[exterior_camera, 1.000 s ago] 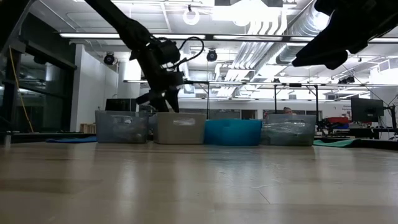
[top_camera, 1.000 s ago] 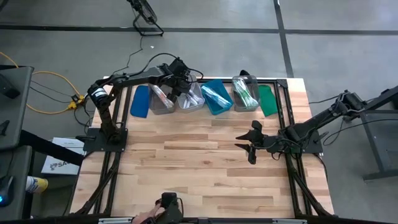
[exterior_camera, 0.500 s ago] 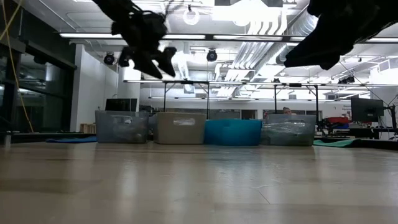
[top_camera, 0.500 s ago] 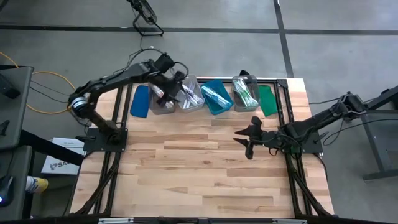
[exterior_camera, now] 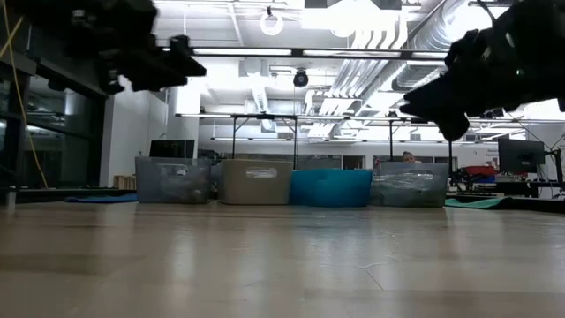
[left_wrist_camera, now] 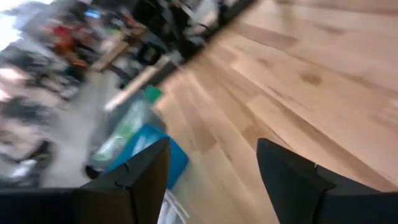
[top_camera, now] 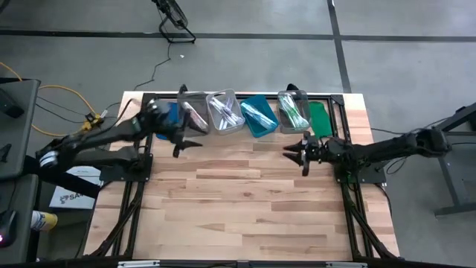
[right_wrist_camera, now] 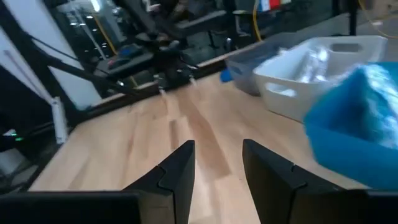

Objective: Pick & Place Toothbrushes
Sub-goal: Return to Home Position

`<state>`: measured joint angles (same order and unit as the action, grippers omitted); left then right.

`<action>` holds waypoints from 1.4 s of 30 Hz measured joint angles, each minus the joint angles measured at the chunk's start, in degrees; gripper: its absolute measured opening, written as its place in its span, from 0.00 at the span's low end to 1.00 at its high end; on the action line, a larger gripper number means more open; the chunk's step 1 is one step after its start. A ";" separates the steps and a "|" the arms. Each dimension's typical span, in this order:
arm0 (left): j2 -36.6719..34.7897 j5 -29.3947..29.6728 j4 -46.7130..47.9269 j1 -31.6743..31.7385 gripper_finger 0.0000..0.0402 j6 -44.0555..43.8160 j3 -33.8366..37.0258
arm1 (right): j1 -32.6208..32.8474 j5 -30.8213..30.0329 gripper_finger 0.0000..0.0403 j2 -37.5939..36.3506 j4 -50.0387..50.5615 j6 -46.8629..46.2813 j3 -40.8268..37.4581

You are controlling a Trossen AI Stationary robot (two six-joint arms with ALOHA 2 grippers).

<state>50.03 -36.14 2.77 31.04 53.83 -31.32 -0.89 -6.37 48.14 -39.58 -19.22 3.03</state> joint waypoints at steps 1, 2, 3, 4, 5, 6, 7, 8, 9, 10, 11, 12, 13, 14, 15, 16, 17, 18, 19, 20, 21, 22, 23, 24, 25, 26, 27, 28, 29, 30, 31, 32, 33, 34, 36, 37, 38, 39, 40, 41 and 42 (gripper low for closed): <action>-3.04 1.32 -2.91 -0.77 0.58 -2.31 2.82 | -1.69 1.23 0.32 -1.26 0.34 0.10 -0.79; -5.98 2.38 -5.37 -1.53 0.58 -4.63 5.37 | -3.29 3.01 0.32 -2.73 0.44 0.38 -1.53; -8.67 3.27 -6.88 -2.27 0.58 -6.61 7.52 | -4.84 5.05 0.32 -4.51 0.45 0.81 -2.17; -11.32 3.96 -8.12 -2.98 0.58 -8.08 9.40 | -6.44 6.96 0.32 -6.06 0.59 0.97 -2.50; -13.77 4.41 -8.74 -3.63 0.58 -9.33 11.03 | -7.99 8.77 0.32 -7.36 1.50 1.07 -2.52; -16.00 5.22 -9.05 -4.33 0.58 -10.31 12.37 | -9.49 9.80 0.32 -8.85 3.63 1.09 -2.52; -18.16 6.08 -9.15 -5.05 0.58 -10.98 13.39 | -10.94 10.31 0.32 -10.41 5.95 1.09 -2.52; -20.20 7.44 -9.07 -5.77 0.58 -11.47 14.26 | -12.30 10.88 0.32 -11.78 7.59 1.09 -2.52; -22.04 8.63 -8.69 -6.40 0.58 -11.73 15.07 | -13.65 11.31 0.32 -13.08 9.01 1.09 -2.52; -23.59 9.87 -8.60 -7.03 0.58 -11.94 15.80 | -14.85 11.52 0.32 -14.41 11.25 1.09 -2.52; -25.25 11.04 -8.65 -7.62 0.58 -12.06 16.51 | -16.01 12.11 0.32 -15.78 13.77 1.13 -2.52; -26.75 11.92 -8.52 -8.16 0.58 -12.15 17.28 | -17.08 12.59 0.32 -17.07 16.00 1.26 -2.54; -28.16 12.84 -8.08 -8.70 0.58 -12.49 18.02 | -18.01 12.77 0.32 -18.42 18.13 1.27 -2.54; -29.45 13.94 -7.56 -9.21 0.58 -12.96 18.65 | -18.84 12.75 0.32 -19.60 19.77 1.29 -2.54; -30.67 15.11 -7.16 -9.74 0.58 -13.55 19.33 | -19.56 12.69 0.32 -20.79 21.66 1.29 -2.54; -31.77 16.20 -6.76 -10.29 0.58 -14.16 20.16 | -20.19 12.62 0.32 -21.97 23.21 1.38 -2.54; -32.76 17.10 -6.48 -10.83 0.58 -14.61 21.08 | -20.74 12.58 0.32 -23.07 24.48 1.59 -2.54; -33.72 17.97 -6.17 -11.42 0.58 -14.85 21.93 | -21.15 12.54 0.32 -24.08 25.53 1.90 -2.56; -34.68 18.93 -5.75 -12.00 0.58 -15.14 22.60 | -21.49 12.52 0.32 -25.09 26.84 2.33 -2.56; -35.70 19.86 -5.34 -12.57 0.58 -15.38 23.17 | -21.76 12.40 0.32 -26.05 28.40 2.51 -2.56; -36.70 20.67 -5.38 -13.16 0.58 -15.82 23.81 | -22.01 12.19 0.32 -27.03 29.87 2.55 -2.56; -37.66 21.63 -5.46 -13.77 0.58 -16.16 24.29 | -22.20 11.90 0.32 -28.01 31.25 2.56 -2.56; -38.59 22.22 -5.62 -14.31 0.58 -16.34 24.76 | -22.37 11.63 0.32 -28.88 32.42 2.57 -2.56; -39.47 23.05 -5.68 -14.88 0.58 -16.45 25.25 | -22.47 11.12 0.32 -29.69 33.56 2.57 -2.56; -40.28 23.89 -5.66 -15.43 0.58 -16.54 25.70 | -22.52 10.62 0.32 -30.55 34.57 2.58 -2.56; -41.07 24.80 -5.62 -16.03 0.58 -16.61 26.14 | -22.51 10.32 0.32 -31.44 35.41 2.60 -2.56; -41.81 25.72 -5.40 -16.55 0.58 -16.63 26.53 | -22.50 10.00 0.32 -32.33 36.34 2.62 -2.59; -42.58 26.55 -4.90 -17.07 0.58 -16.63 26.74 | -22.49 9.55 0.32 -33.18 37.37 2.62 -2.59; -43.38 27.36 -4.27 -17.51 0.58 -16.63 26.76 | -22.49 8.98 0.32 -34.02 37.80 2.69 -2.59; -44.27 28.06 -3.53 -17.91 0.58 -16.64 26.74 | -22.49 8.42 0.32 -34.71 38.02 2.78 -2.59; -45.12 28.78 -2.52 -18.24 0.58 -16.66 26.74 | -22.49 8.00 0.32 -35.33 38.08 2.91 -2.59; -45.85 29.18 -1.66 -18.52 0.58 -16.70 26.74 | -22.49 7.78 0.32 -35.90 38.22 3.03 -2.59; -46.56 29.68 -0.93 -18.91 0.58 -16.81 26.74 | -22.49 7.76 0.32 -36.31 38.24 3.16 -2.59; -47.12 30.32 -0.17 -19.26 0.58 -16.83 26.74 | -22.50 7.73 0.32 -36.62 38.25 3.32 -2.61; -48.45 31.68 1.09 -19.95 0.58 -16.86 26.74 | -22.49 7.67 0.32 -36.89 38.33 3.41 -2.61; -49.10 32.24 1.38 -20.27 0.58 -16.86 26.74 | -22.49 7.67 0.32 -36.91 38.35 3.27 -2.61; -49.69 32.82 1.63 -20.50 0.58 -16.86 26.74 | -22.49 7.57 0.32 -36.86 38.41 3.06 -2.61; -49.80 33.65 1.78 -20.75 0.58 -16.86 26.74 | -22.49 7.28 0.32 -36.76 38.48 2.79 -2.61; -49.75 34.07 1.66 -21.08 0.58 -16.90 26.74 | -22.49 6.94 0.32 -36.62 38.54 2.73 -2.61; -49.71 34.52 1.82 -21.14 0.58 -16.92 26.74 | -22.49 6.83 0.32 -36.58 38.60 2.71 -2.63; -49.67 34.75 2.04 -21.33 0.58 -17.08 26.74 | -22.49 6.81 0.32 -36.57 38.63 2.69 -2.63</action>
<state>0.36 -1.40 4.81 9.70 36.75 -4.58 -23.38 0.45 11.57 -0.95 -16.53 0.40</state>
